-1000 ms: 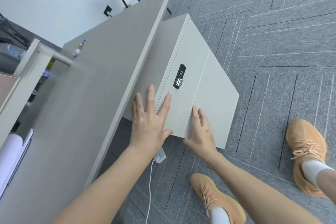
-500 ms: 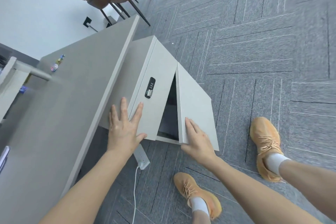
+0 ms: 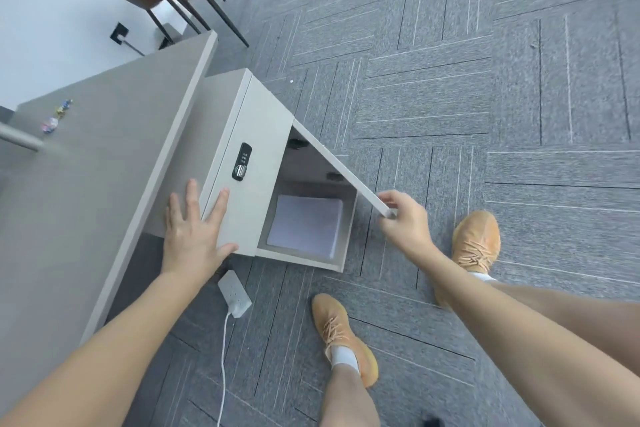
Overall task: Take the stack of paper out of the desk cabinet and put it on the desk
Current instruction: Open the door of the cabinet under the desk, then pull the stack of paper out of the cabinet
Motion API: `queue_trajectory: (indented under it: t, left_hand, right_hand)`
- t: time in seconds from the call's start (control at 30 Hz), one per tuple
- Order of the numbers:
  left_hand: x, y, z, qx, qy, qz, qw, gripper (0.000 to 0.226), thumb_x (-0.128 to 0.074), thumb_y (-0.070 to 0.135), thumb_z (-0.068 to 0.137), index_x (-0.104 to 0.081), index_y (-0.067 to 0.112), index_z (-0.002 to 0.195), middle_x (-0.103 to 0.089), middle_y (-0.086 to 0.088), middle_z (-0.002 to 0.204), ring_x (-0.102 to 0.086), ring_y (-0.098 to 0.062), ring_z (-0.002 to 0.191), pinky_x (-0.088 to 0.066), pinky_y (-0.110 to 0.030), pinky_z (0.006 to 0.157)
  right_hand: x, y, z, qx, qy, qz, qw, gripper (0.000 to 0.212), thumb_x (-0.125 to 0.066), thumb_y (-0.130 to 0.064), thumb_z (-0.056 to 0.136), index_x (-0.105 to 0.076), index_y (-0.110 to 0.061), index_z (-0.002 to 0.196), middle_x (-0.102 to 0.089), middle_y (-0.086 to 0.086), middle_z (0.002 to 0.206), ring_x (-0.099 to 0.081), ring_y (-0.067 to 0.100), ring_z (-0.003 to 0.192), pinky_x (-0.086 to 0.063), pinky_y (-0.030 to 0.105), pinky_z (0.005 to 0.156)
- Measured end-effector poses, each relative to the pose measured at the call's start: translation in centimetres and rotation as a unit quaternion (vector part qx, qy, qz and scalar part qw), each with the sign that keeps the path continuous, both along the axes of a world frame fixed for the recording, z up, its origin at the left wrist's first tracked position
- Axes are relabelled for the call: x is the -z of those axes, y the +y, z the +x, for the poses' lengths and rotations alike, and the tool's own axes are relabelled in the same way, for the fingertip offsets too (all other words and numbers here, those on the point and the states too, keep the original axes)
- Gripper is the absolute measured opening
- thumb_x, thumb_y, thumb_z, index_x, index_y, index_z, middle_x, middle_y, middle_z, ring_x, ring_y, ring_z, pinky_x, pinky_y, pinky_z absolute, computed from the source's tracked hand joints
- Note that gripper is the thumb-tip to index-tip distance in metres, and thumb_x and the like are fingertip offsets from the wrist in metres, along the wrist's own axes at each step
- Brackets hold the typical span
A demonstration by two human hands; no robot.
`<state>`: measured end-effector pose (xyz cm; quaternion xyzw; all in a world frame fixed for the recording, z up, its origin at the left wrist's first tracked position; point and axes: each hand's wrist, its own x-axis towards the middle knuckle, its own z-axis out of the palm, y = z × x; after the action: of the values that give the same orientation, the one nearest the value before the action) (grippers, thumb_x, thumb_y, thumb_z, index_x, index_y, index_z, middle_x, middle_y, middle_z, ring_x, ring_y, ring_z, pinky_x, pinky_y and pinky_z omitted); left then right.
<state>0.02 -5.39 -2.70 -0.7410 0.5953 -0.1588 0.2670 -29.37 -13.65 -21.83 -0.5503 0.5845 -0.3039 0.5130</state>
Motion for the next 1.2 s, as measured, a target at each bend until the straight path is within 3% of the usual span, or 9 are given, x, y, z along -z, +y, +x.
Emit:
queue_trajectory:
  t: [0.2, 0.33, 0.47, 0.6, 0.67, 1.0, 1.2]
  left_hand:
    - [0.1, 0.1, 0.0, 0.004, 0.009, -0.010, 1.000, 0.110, -0.089, 0.046, 0.057, -0.035, 0.024, 0.150, -0.020, -0.032, 0.154, -0.027, -0.064, 0.129, -0.033, -0.070, 0.105]
    - [0.2, 0.1, 0.1, -0.002, 0.015, -0.012, 1.000, 0.108, -0.088, 0.046, 0.060, -0.033, 0.026, 0.151, -0.018, -0.030, 0.155, -0.025, -0.063, 0.131, -0.032, -0.069, 0.107]
    - [0.2, 0.1, 0.1, -0.005, 0.017, -0.016, 1.000, 0.108, -0.087, 0.047, 0.061, -0.032, 0.027, 0.152, -0.017, -0.028, 0.157, -0.024, -0.062, 0.134, -0.034, -0.068, 0.106]
    - [0.3, 0.1, 0.2, 0.000, 0.014, -0.018, 1.000, 0.109, -0.087, 0.049, 0.060, -0.032, 0.027, 0.152, -0.018, -0.029, 0.157, -0.025, -0.062, 0.134, -0.034, -0.068, 0.106]
    - [0.2, 0.1, 0.3, 0.003, 0.015, -0.016, 1.000, 0.110, -0.087, 0.048, 0.060, -0.031, 0.027, 0.152, -0.017, -0.029, 0.157, -0.025, -0.063, 0.134, -0.030, -0.067, 0.109]
    - [0.2, 0.2, 0.3, 0.004, 0.012, -0.017, 1.000, 0.111, -0.087, 0.048, 0.059, -0.032, 0.025, 0.152, -0.018, -0.030, 0.157, -0.027, -0.062, 0.133, -0.029, -0.067, 0.110]
    - [0.4, 0.1, 0.4, -0.010, 0.035, -0.027, 0.999, 0.107, -0.088, 0.044, 0.059, -0.035, 0.027, 0.150, -0.017, -0.026, 0.158, -0.025, -0.061, 0.134, -0.027, -0.066, 0.111]
  right_hand:
    - [-1.1, -2.6, -1.9, 0.102, 0.055, -0.027, 0.993, 0.041, -0.061, 0.000, 0.082, -0.063, -0.014, 0.120, -0.070, 0.007, 0.113, -0.065, 0.026, 0.104, -0.051, 0.037, 0.088]
    - [-0.9, -4.3, -2.5, 0.208, -0.014, 0.090, 0.974, 0.036, -0.071, -0.025, 0.084, -0.061, -0.015, 0.117, -0.069, 0.005, 0.114, -0.064, 0.023, 0.106, -0.052, 0.042, 0.096]
    - [-0.9, -6.0, -2.7, 0.223, 0.001, 0.113, 0.968, 0.054, -0.068, -0.041, 0.087, -0.054, -0.009, 0.128, -0.058, 0.014, 0.128, -0.056, 0.033, 0.119, -0.045, 0.047, 0.104]
    - [-1.7, -6.9, -2.0, 0.188, -0.005, 0.091, 0.978, 0.082, -0.066, -0.033, 0.091, -0.024, -0.004, 0.154, -0.034, 0.016, 0.158, -0.033, 0.030, 0.146, -0.029, 0.043, 0.119]
    - [-1.7, -7.0, -1.7, 0.151, 0.006, 0.088, 0.985, 0.090, -0.065, -0.031, 0.092, -0.010, -0.003, 0.158, -0.021, 0.012, 0.166, -0.021, 0.026, 0.153, -0.020, 0.039, 0.124]
    - [-2.0, -6.9, -1.6, 0.026, 0.061, 0.081, 0.995, 0.076, -0.061, -0.023, 0.091, -0.026, -0.008, 0.156, -0.032, 0.008, 0.162, -0.029, 0.025, 0.150, -0.025, 0.037, 0.122]
    - [-2.7, -7.3, -1.7, -0.013, 0.087, 0.052, 0.995, 0.077, -0.062, -0.021, 0.090, -0.026, -0.010, 0.156, -0.032, 0.007, 0.162, -0.030, 0.024, 0.150, -0.024, 0.037, 0.121]
